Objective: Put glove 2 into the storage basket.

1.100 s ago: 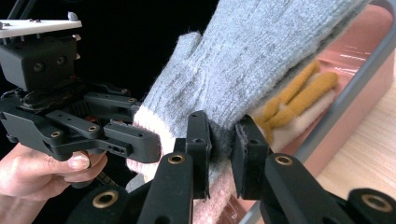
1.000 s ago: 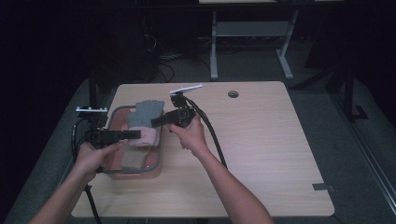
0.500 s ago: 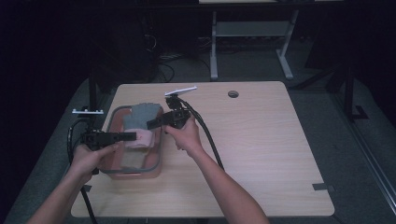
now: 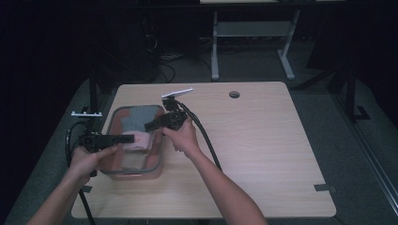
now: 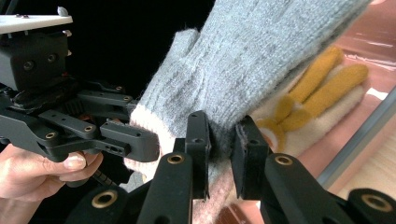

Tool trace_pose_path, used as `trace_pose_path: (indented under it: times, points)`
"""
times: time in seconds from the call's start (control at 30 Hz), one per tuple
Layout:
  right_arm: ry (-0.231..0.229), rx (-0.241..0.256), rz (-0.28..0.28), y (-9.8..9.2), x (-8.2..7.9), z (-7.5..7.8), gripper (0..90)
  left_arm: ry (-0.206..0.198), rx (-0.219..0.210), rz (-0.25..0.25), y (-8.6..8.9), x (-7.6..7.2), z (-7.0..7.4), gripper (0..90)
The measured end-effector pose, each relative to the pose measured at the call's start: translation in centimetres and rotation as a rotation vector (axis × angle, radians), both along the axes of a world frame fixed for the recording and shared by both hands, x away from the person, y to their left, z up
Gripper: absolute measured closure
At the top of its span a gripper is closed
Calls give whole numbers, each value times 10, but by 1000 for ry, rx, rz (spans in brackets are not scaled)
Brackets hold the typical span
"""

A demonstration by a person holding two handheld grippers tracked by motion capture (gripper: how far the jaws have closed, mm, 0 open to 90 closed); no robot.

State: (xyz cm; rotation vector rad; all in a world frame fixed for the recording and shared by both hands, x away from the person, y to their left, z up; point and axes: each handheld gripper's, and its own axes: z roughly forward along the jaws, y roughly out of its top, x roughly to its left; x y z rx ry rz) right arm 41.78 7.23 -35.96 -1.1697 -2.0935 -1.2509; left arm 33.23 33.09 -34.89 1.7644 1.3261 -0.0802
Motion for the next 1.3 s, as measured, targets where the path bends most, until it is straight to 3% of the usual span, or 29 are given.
trace_pose_path:
  times: [0.63,0.73,0.87,1.0,1.1,1.3]
  points:
    - [4,-58,23,20,2,-16,778,40,46,17,11,1,-14,661]
    - [7,-80,28,24,2,-19,777,43,76,19,11,0,-17,660]
    - [6,-112,31,29,2,-22,775,52,84,22,12,0,-22,660]
    - [-4,-140,45,33,1,-24,774,57,128,21,12,-1,-25,659]
    - [-4,-156,46,34,1,-25,774,60,118,29,12,-1,-27,659]
    - [-15,-186,50,36,1,-25,767,71,140,23,11,0,-31,658]
